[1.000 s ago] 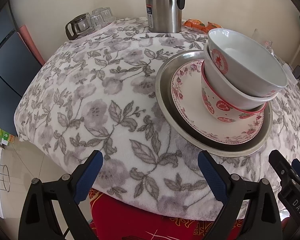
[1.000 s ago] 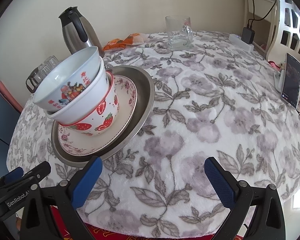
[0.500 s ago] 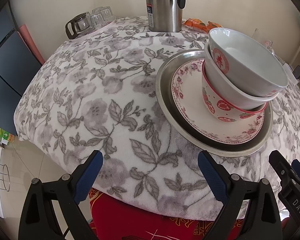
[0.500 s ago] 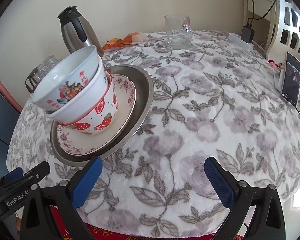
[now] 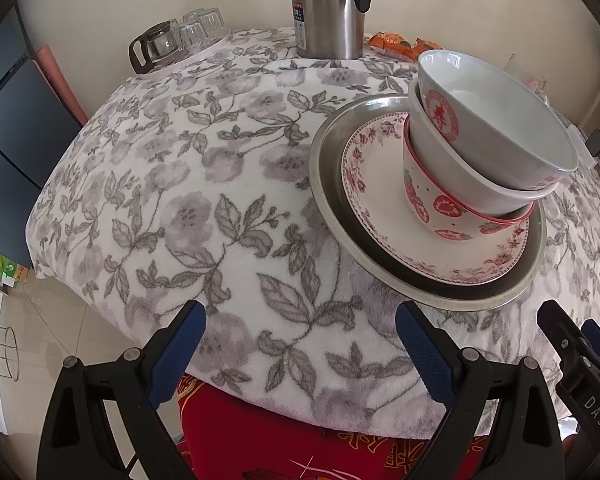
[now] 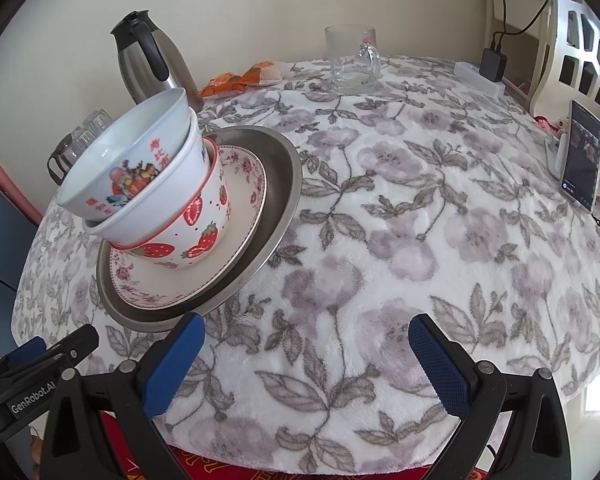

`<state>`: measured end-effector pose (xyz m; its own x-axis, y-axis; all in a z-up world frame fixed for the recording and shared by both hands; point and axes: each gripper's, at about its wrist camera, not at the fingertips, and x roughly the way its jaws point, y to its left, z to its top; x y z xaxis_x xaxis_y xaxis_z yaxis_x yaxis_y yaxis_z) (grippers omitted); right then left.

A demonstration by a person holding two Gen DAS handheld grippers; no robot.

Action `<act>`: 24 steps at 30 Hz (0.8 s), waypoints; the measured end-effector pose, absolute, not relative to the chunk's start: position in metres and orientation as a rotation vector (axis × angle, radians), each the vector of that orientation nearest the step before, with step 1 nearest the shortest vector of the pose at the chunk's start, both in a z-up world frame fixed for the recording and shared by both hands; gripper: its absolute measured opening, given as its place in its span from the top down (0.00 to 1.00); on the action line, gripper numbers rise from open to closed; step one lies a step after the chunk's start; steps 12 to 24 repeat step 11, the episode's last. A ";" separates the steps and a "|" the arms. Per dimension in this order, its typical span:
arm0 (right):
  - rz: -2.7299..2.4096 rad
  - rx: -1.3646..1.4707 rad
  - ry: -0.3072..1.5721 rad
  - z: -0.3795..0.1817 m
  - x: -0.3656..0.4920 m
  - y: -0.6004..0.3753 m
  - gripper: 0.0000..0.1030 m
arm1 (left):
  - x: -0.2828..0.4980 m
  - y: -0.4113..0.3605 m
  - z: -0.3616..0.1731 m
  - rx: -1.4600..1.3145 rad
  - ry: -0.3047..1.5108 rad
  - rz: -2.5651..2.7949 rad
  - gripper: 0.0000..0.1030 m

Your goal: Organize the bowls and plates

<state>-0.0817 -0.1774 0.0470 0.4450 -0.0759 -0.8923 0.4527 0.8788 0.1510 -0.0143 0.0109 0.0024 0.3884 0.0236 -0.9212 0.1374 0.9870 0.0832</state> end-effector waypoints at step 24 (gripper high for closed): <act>-0.344 0.400 1.075 0.046 -0.083 -0.180 0.00 | -0.013 0.011 0.000 0.141 1.192 -0.079 0.07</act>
